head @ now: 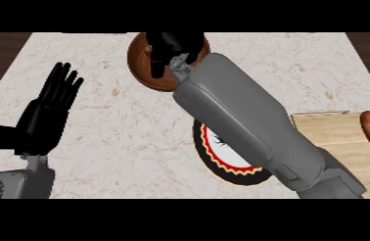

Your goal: Pick the croissant from the plate and place it in the bowl

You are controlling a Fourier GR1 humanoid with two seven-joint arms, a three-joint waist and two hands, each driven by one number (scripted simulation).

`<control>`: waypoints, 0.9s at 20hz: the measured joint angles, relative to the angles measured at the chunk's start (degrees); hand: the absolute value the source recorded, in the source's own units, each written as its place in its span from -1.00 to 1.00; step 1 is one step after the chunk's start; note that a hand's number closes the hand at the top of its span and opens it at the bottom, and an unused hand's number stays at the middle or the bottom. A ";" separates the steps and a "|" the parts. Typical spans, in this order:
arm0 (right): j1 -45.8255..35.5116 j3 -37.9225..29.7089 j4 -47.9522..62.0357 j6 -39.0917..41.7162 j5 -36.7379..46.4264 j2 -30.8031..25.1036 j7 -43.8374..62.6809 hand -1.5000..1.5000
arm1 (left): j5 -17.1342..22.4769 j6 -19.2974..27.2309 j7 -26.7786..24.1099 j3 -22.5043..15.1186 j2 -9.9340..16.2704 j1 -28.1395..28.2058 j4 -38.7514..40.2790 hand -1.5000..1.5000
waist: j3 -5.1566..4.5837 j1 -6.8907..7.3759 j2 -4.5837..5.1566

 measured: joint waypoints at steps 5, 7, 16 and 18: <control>-2.48 -5.56 11.61 -6.90 -0.21 0.57 -8.56 1.00 | -0.01 -0.81 -0.23 0.36 -0.07 -0.22 0.55 0.00 | -0.02 0.66 0.27; -3.18 -7.26 16.91 -9.06 -0.30 0.37 -12.80 1.00 | -0.21 -0.66 0.20 0.10 -0.30 -1.22 0.74 0.00 | -0.03 0.98 0.46; -7.28 -12.48 37.28 -11.13 -0.83 -0.60 -23.60 1.00 | -0.74 -1.29 -0.23 -0.73 -1.14 -2.48 1.06 0.00 | -0.06 3.19 1.48; -7.61 -14.26 40.27 -12.01 -1.83 -0.01 -22.79 1.00 | -0.79 -1.38 -0.03 -1.10 -1.38 -3.17 1.20 0.00 | -0.06 3.72 1.77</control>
